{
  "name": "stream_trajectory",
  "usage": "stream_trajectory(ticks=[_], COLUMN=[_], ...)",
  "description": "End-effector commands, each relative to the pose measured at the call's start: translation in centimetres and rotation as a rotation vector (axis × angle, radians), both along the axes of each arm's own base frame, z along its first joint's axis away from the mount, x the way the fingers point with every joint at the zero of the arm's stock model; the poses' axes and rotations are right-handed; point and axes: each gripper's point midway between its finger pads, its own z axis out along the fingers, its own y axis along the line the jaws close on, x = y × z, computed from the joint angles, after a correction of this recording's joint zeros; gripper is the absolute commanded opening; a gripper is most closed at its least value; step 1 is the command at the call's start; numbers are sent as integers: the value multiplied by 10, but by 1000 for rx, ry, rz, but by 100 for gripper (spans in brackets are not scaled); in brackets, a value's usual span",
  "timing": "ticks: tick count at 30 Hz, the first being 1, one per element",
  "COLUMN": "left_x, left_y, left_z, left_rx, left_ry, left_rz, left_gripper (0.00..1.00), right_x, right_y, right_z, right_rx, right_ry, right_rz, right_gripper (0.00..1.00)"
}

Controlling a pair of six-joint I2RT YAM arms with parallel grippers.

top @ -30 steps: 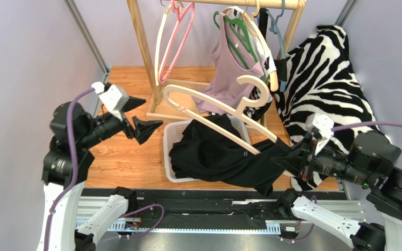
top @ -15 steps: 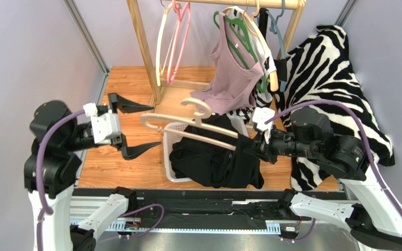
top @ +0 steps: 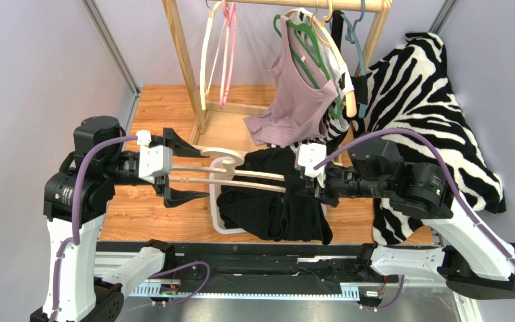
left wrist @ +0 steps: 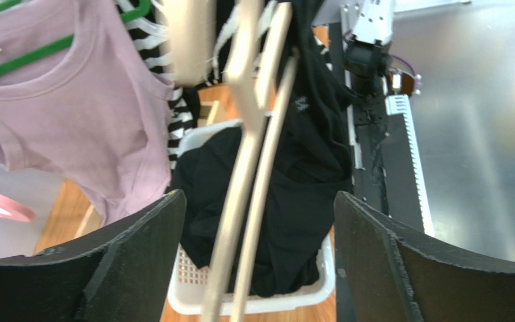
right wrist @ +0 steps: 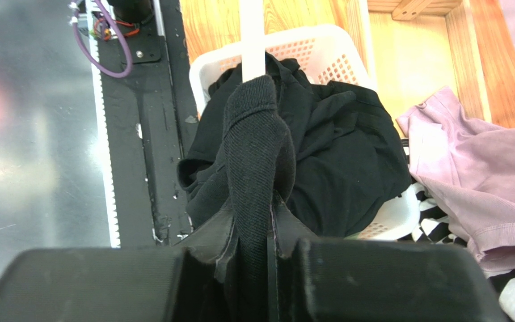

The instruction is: Remove the tank top from the hanger

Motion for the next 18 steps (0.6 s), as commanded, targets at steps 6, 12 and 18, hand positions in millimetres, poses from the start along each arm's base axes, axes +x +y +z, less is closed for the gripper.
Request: stream_trajectory(ticks=[6,12,18], left_x=[-13,-1,1], left_y=[1,1,0], left_z=[-9,-1,13], left_rx=[43,31,-1], left_ry=[-5,-59,-83], left_rz=[-61,-9,13], left_gripper=[66,53,0], right_x=[3,-1,1], right_y=[8,11,21], right_z=[50,53,43], right_rx=[139,152,124], right_ry=[-110,-103,-74], right_rz=[21,45,63], right_gripper=[0,0,0])
